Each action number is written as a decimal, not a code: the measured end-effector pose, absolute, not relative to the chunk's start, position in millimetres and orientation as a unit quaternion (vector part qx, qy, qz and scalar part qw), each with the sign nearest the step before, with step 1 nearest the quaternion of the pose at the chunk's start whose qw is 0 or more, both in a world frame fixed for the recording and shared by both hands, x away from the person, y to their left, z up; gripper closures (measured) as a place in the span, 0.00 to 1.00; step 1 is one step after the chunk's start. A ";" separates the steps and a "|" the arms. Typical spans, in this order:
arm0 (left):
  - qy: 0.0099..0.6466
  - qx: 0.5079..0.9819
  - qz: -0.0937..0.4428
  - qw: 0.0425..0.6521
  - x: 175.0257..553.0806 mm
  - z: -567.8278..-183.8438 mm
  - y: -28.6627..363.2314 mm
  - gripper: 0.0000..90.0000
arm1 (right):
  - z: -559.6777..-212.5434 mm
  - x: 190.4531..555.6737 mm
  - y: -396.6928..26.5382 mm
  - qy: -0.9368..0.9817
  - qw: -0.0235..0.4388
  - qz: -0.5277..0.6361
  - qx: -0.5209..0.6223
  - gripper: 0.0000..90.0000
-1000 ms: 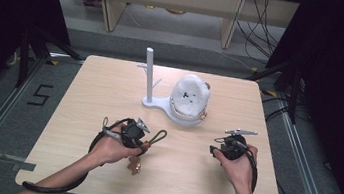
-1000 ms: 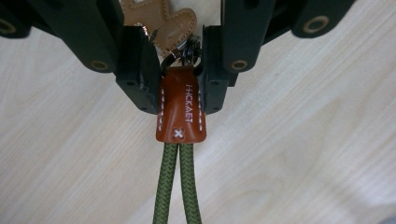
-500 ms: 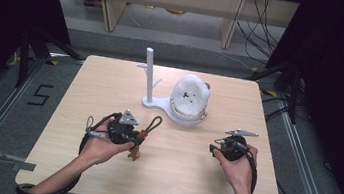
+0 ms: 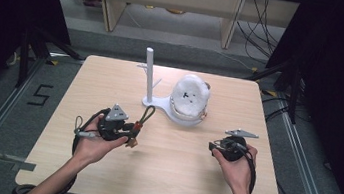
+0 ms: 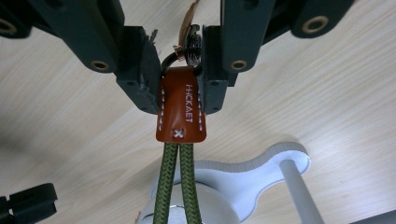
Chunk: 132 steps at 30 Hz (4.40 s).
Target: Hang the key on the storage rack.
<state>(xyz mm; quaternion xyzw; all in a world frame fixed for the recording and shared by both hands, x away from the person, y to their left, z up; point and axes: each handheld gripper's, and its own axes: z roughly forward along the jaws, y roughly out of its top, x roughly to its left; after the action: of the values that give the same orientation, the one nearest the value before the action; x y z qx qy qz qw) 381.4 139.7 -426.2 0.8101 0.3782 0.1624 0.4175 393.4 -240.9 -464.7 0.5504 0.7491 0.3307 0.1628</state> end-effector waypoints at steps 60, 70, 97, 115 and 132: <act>0.419 0.703 0.269 0.508 405.2 -411.9 167.7 0.76 | -478.2 381.5 -237.2 0.711 0.241 0.426 0.505 0.53; 0.420 0.698 0.276 0.510 412.8 -410.7 167.4 0.76 | -478.5 381.6 -237.9 0.709 0.246 0.429 0.502 0.52; 0.433 0.691 0.282 0.506 433.5 -411.3 171.6 0.76 | -478.8 380.9 -239.5 0.709 0.252 0.428 0.502 0.52; 0.438 0.687 0.283 0.506 446.2 -409.1 173.0 0.76 | -478.5 380.2 -239.5 0.709 0.253 0.426 0.503 0.52; 0.444 0.689 0.278 0.502 458.6 -410.2 169.7 0.76 | -478.6 379.6 -240.7 0.706 0.248 0.429 0.505 0.51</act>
<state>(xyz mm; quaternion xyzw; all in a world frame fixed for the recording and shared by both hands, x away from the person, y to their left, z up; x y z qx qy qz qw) 458.6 169.7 -410.2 0.6885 0.4439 0.2775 0.5019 379.6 -240.7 -478.6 0.5050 0.7063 0.4292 0.2485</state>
